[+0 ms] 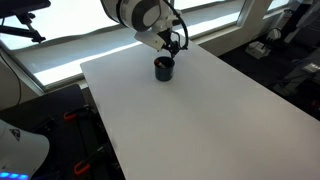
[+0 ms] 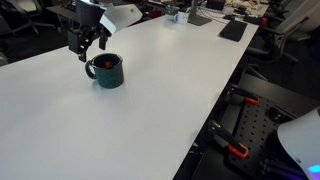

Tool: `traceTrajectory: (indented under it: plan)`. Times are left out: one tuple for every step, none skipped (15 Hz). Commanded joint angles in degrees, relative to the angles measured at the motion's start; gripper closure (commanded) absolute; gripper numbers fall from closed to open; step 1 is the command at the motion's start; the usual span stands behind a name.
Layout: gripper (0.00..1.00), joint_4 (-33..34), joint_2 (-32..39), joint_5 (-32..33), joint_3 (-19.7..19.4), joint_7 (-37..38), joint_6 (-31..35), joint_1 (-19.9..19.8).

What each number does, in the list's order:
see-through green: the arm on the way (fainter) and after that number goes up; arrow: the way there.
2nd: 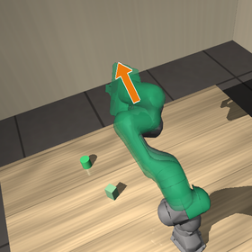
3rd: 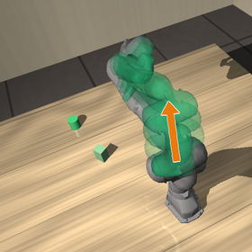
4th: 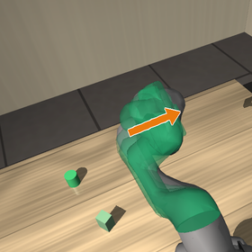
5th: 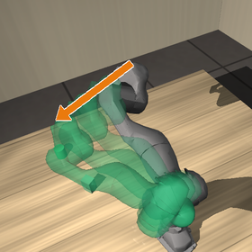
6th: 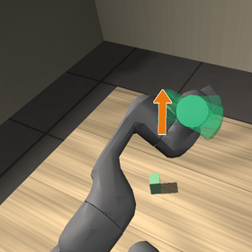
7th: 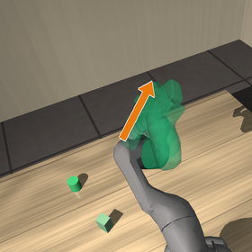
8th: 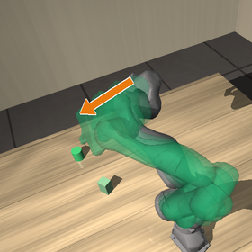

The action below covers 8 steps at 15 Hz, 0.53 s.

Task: Take the marker out of the cup

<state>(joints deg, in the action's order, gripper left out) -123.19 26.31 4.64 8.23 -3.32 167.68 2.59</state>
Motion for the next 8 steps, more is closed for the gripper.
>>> traceTrajectory:
  plan:
    - [0.08, 0.1, 0.4, -4.7, 4.7, -4.7, 1.2, -3.8]
    - [0.05, -0.1, 0.0, -5.0, 4.4, -4.4, 0.2, -3.5]
    - [0.02, -0.2, -0.6, -4.7, 3.1, -3.1, -1.0, -2.5]
    - [0.0, -0.6, -1.5, -4.6, 2.3, -2.3, -2.3, -2.0]
    - [0.0, -0.8, -1.9, -4.9, 2.5, -2.5, -3.5, -2.3]
    - [0.0, -1.0, -2.4, -5.4, 3.0, -2.9, -5.0, -2.7]
    - [0.0, -0.9, -3.0, -6.2, 4.4, -4.3, -7.8, -3.6]
    - [0.0, -0.3, -3.1, -8.7, 7.8, -7.9, -11.3, -6.3]
